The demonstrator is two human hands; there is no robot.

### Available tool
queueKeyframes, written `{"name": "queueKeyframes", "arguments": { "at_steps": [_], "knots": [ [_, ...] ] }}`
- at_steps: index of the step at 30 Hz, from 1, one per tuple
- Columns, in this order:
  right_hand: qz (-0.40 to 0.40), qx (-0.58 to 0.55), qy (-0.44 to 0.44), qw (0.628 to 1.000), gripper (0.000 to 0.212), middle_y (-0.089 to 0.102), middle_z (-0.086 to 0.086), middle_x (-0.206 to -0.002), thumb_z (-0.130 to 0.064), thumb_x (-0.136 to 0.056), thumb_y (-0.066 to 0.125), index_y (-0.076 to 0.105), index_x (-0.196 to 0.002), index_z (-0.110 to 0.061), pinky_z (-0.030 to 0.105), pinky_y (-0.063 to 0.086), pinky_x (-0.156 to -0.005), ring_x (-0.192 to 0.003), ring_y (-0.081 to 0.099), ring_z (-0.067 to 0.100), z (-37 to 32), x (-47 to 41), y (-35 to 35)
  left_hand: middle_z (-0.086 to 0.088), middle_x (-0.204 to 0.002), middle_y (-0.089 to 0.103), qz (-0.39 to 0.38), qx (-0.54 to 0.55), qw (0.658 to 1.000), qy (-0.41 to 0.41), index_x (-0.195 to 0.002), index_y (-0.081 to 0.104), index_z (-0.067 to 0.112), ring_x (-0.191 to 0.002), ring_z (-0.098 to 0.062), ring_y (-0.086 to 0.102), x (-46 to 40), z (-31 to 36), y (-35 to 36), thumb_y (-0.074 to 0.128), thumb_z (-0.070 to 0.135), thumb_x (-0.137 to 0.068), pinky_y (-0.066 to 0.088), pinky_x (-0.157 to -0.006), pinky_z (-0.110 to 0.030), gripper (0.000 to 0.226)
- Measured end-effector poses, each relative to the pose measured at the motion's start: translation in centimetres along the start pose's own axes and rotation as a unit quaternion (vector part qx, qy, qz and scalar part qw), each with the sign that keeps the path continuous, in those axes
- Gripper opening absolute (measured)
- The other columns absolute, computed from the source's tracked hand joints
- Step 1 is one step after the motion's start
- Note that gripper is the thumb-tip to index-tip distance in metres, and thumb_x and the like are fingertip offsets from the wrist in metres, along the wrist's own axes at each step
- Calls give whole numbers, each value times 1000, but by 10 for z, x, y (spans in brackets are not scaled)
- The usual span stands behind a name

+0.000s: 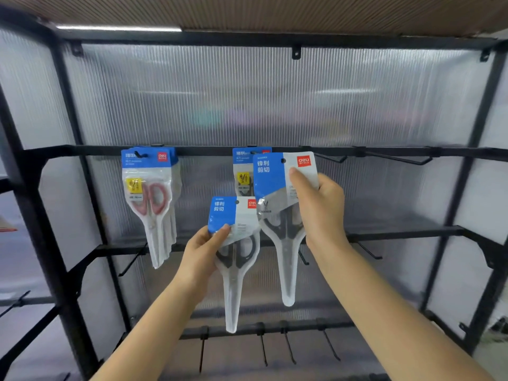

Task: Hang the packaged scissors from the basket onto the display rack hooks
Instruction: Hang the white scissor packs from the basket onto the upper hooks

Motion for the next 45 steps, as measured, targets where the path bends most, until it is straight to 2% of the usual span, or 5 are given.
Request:
{"name": "queueKeyframes", "arguments": {
  "at_steps": [12,19,24,36,45],
  "knots": [
    [-38,46,-8,998,15,65,-7,-79,-28,-91,59,57,-77,-24,24,52,-64,-76,64,6,42,-30,13,-9,-101,72,42,-4,999,2,-107,63,13,-88,-24,68,1,-2,-6,56,20,-91,55,-77,-40,19],
    [-57,108,-10,993,14,60,-1,-87,-20,-92,60,58,-92,-6,6,42,-50,-71,55,0,67,-79,34,-9,-102,72,75,-11,997,7,-113,62,10,-92,-26,68,4,2,-22,57,23,-90,54,-79,-41,27],
    [-53,231,-24,971,19,58,-2,-87,-28,-92,58,49,-81,-16,20,35,-50,-75,55,13,80,-109,49,-9,-103,72,94,-15,995,16,-111,64,11,-96,-28,66,10,8,-32,55,21,-92,52,-88,-47,23],
    [-37,267,-89,959,38,51,11,-114,-23,-86,66,47,-114,-5,28,45,-73,-100,55,23,82,-112,42,-7,-104,72,94,-53,994,10,-111,65,14,-100,-30,66,17,3,-33,59,23,-90,48,-96,-52,24],
    [-314,304,62,897,28,64,-4,-106,-40,-91,56,59,-108,-18,33,53,-85,-96,61,11,58,-38,-18,-3,-101,72,0,-97,995,-2,-105,66,20,-99,-25,66,8,-20,24,59,25,-91,52,-90,-41,17]
  ]
}}
Point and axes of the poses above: each hand's wrist, its own x-axis away from the middle knuckle, its own y-axis out of the palm, z = x × y, the point moved 3 cm from there along -x, towards the middle knuckle
